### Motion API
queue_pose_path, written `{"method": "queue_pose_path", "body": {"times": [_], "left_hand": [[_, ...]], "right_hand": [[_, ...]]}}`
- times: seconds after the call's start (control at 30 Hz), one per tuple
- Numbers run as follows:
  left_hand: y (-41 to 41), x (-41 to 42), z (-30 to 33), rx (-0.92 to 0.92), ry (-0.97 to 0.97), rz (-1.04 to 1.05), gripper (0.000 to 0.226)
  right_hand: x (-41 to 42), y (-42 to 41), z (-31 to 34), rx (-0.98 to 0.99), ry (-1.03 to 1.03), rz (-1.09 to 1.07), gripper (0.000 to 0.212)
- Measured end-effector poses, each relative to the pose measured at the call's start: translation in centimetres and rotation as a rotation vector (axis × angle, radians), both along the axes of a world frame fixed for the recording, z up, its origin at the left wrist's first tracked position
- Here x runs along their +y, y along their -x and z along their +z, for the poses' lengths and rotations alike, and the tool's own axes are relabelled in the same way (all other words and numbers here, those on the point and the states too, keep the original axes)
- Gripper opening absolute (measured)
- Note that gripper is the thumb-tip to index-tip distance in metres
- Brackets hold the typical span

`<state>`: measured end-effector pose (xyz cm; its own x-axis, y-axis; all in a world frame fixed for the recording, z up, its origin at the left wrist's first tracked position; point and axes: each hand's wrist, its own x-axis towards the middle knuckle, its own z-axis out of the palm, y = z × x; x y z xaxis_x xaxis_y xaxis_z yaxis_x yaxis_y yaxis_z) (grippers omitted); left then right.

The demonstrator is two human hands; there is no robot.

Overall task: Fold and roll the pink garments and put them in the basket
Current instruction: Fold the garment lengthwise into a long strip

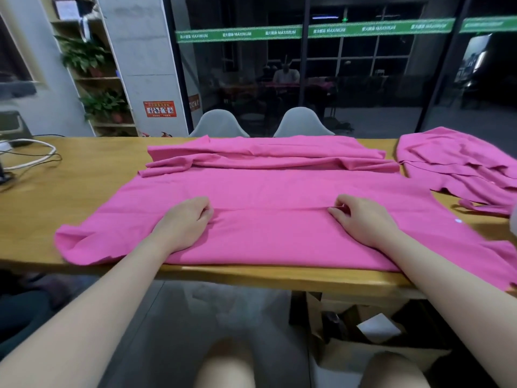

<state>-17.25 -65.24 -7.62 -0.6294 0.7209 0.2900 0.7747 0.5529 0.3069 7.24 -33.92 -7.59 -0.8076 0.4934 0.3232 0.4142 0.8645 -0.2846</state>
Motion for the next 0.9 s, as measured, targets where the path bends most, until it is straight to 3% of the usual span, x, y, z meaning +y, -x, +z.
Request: {"method": "queue_pose_path", "body": {"times": [0.2, 0.33, 0.43, 0.5, 0.63, 0.8, 0.9], "left_hand": [[-3.7, -3.5, -0.6, 0.049, 0.092, -0.027, 0.024], [-3.9, -2.2, 0.6, -0.027, 0.157, 0.057, 0.027], [-2.5, -0.8, 2.4, -0.005, 0.004, 0.123, 0.027], [-1.0, -0.2, 3.3, 0.011, -0.032, 0.155, 0.025], [1.1, 1.7, 3.4, 0.093, 0.051, 0.178, 0.024], [3.7, 4.3, 2.1, 0.123, 0.175, 0.106, 0.026], [5.7, 4.3, 0.5, 0.087, 0.08, 0.042, 0.031]], "right_hand": [[-3.8, -5.0, -0.4, -0.019, -0.059, 0.022, 0.021], [-4.5, -4.0, 0.6, -0.151, -0.067, -0.006, 0.02], [-3.4, -1.9, 2.4, -0.019, 0.042, -0.012, 0.02], [-2.3, -0.6, 3.7, 0.026, -0.007, -0.02, 0.02], [0.0, 1.9, 3.8, -0.035, -0.142, -0.011, 0.021], [3.0, 4.4, 1.8, -0.082, -0.094, -0.016, 0.019], [4.2, 4.6, 0.6, 0.023, -0.06, -0.008, 0.017]]}}
